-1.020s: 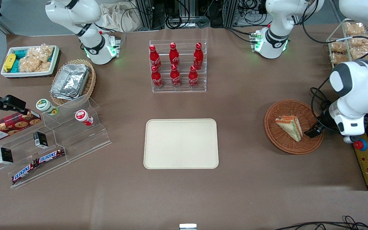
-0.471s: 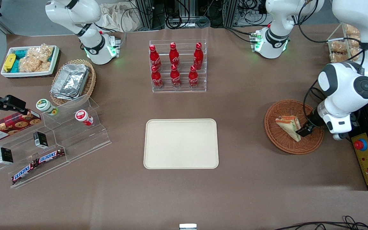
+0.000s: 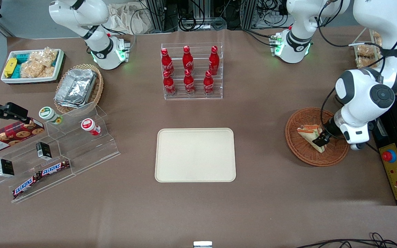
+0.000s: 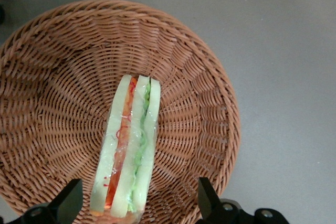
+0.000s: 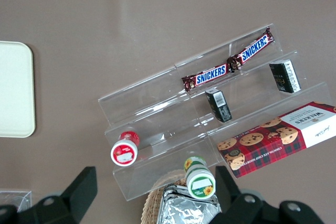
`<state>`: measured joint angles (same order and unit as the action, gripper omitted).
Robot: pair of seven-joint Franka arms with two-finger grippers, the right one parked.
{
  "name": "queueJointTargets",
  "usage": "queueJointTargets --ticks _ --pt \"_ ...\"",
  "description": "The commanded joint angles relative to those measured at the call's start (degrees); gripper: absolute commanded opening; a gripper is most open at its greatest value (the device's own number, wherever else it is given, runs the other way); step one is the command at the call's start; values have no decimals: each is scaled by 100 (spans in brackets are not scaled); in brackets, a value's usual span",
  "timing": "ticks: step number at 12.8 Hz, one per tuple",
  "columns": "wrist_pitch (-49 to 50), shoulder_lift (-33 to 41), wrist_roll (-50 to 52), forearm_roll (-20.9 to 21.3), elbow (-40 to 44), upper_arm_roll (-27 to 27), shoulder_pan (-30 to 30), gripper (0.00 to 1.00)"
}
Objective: Place sandwich from basket to tray
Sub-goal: 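Lower the open left gripper around the wrapped sandwich and close it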
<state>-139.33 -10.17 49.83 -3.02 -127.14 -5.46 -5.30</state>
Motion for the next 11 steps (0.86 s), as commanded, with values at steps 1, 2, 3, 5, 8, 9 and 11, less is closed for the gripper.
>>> queueJointTargets --ticks 1,2,3,5,8,9,11 --pt "-130 -19 44 -58 -136 -26 3 99" --pt "-138 -72 44 -58 -145 -26 12 99" --pt "-199 -81 44 -58 -171 -26 12 99" --pt "-253 -160 44 -58 -189 -26 21 99" --pt "-253 -222 44 -58 -189 -34 29 99" --pt "-253 -248 44 -58 -189 -34 30 99" --pt "-340 -336 53 -58 -198 -43 30 98"
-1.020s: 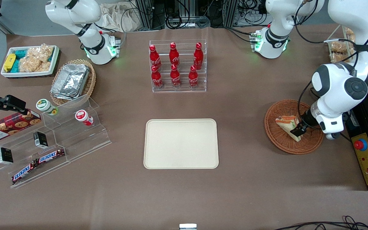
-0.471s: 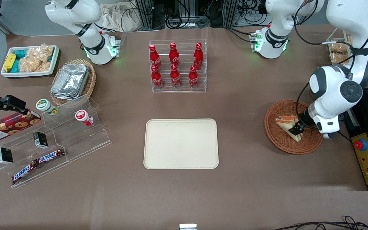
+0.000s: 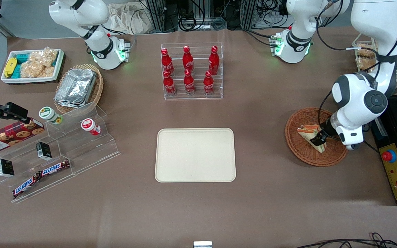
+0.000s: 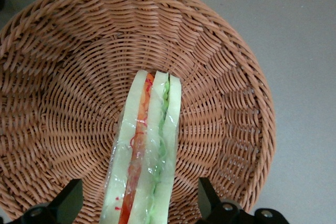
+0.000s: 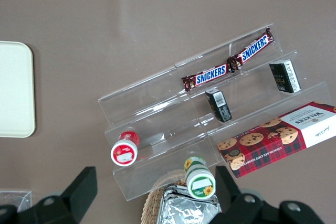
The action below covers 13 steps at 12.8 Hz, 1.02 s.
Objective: Place sandwich from basket to tray
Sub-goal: 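Lower the open left gripper around the wrapped sandwich and close it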
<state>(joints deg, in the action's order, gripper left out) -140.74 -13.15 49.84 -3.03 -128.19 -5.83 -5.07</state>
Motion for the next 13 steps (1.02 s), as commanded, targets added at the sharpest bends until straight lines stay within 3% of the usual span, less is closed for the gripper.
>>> queueJointTargets --ticks 1,4,6,7,10,13 --pt "-243 -99 52 -57 -83 -6 6 95" --pt "-244 -109 61 -57 -74 -15 6 58" --pt "-235 -91 96 -48 -48 -15 -3 12" --pt "-200 -48 79 -22 -30 -15 -11 0" --pt "27 189 -271 5 13 -6 -11 0" --pt "1035 392 -658 31 626 11 -38 0"
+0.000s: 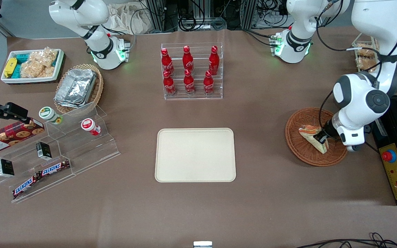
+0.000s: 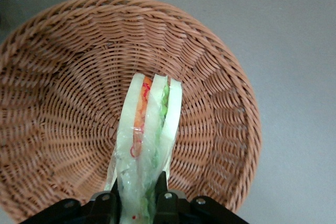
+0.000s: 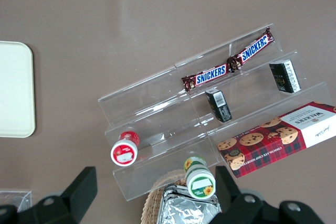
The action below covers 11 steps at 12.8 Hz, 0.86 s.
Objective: Place sandwich from basket to tray
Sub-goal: 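Lift the sandwich out of the basket with the left gripper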
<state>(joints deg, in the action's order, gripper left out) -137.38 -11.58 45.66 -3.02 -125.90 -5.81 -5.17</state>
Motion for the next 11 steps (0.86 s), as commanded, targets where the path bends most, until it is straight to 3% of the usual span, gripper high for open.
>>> queueJointTargets --ticks 1,4,7,9,11 --pt "1295 235 -615 29 809 10 -37 0" --pt "2791 7 -1023 38 2329 264 -63 0" --pt "3567 -82 -1138 273 3333 860 -107 0" --pt "3788 -291 -1085 713 3790 1300 -422 0" --pt "4043 -730 -1067 741 4325 1504 -931 0"
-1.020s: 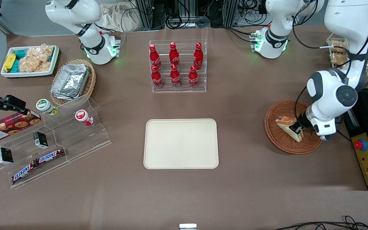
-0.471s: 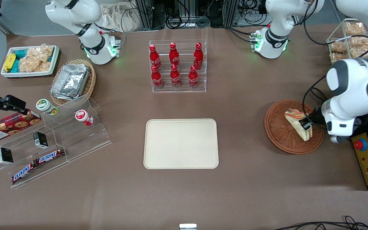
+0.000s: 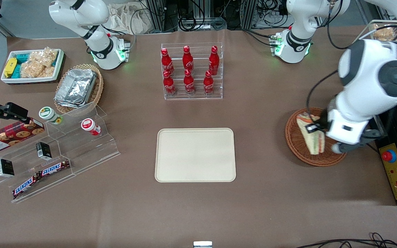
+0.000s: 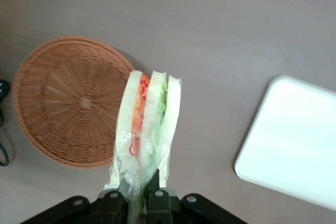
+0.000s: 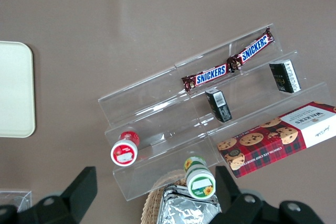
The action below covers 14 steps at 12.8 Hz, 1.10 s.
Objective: Place sandwich from basket to tray
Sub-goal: 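Lift the sandwich out of the basket with the left gripper, then carry the sandwich over the cream tray and lower it onto it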
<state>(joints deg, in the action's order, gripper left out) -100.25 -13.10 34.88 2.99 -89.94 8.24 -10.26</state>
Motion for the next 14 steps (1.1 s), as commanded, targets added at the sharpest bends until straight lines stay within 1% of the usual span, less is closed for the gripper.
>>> queueJointTargets --ticks 1,3,4,6,8,11,14 --pt "330 -866 -7 97 976 108 -755 0" --pt "252 -1333 141 114 1154 99 -1485 0" --pt "164 -1587 481 96 1181 108 -1688 0" --pt "-431 -2010 748 96 1216 108 -2040 0" --pt "-1002 -2336 714 105 1225 108 -2173 0" --pt "-1891 -2828 669 158 1234 99 -2182 0" --pt "-2227 -3136 652 280 1243 38 -2139 0"
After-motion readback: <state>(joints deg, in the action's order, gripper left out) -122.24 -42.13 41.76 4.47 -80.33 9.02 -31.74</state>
